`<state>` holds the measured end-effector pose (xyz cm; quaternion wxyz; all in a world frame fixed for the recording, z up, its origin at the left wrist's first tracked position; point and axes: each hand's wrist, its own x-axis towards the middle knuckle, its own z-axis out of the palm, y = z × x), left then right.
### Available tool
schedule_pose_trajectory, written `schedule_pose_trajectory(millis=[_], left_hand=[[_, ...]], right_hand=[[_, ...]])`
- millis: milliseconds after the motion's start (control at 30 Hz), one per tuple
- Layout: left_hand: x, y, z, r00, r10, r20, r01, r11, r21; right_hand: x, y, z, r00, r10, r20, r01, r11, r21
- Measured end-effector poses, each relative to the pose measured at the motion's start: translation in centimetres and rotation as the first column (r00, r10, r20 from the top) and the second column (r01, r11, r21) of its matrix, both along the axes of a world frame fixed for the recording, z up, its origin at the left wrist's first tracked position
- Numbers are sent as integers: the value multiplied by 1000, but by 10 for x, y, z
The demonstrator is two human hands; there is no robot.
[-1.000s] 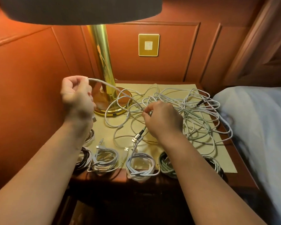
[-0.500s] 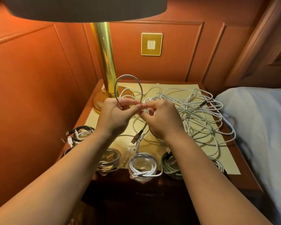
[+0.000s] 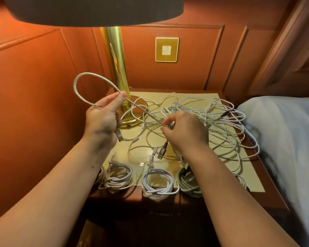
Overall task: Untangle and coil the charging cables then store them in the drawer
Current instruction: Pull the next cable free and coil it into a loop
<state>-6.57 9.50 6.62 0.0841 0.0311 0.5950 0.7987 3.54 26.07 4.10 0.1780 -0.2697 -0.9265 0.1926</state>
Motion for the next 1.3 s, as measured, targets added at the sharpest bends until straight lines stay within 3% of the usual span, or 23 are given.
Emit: schedule_pose_trajectory(millis=[100,167,267,333,433,500,633,833,1033,1167,1300], left_hand=[[-8,-4,-1,989,137,58,-142,985,102],[-8,-3,-2,992,126,0,-126,992,15],[-5,-1,-7,971,-41,-235,-14,973,-228],[-1,0,-14,901,-221,-373,61,916,-397],[12,6,-19,783,-475,-401,187,795,-578],[18,12,-22,766,-516,-384,202,760,-618],[20,18,-26,803,-459,-381,186,800,-571],[19,17,-18,838,-382,-391,185,872,-454],[10,3,6,947,-92,-309,93,996,-10],[0,-9,6,967,-91,-239,85,996,-35],[8,-4,6,947,-222,-233,174,962,-212]], right_hand=[[0,3,1,999,-6,-38,5,1000,-6],[0,4,0,998,10,-68,-10,1000,-10],[2,7,-3,990,48,-135,-52,998,-30],[4,10,-3,977,72,-199,-82,996,-39],[4,12,-4,958,116,-263,-124,992,-15],[4,11,-5,949,165,-268,-166,986,18],[5,7,-6,947,212,-240,-208,977,42],[4,7,-5,982,115,-153,-116,993,2],[7,15,-8,1000,3,6,-3,1000,12],[6,12,-7,1000,-16,23,16,1000,1],[5,9,-7,1000,12,-26,-13,998,-58]])
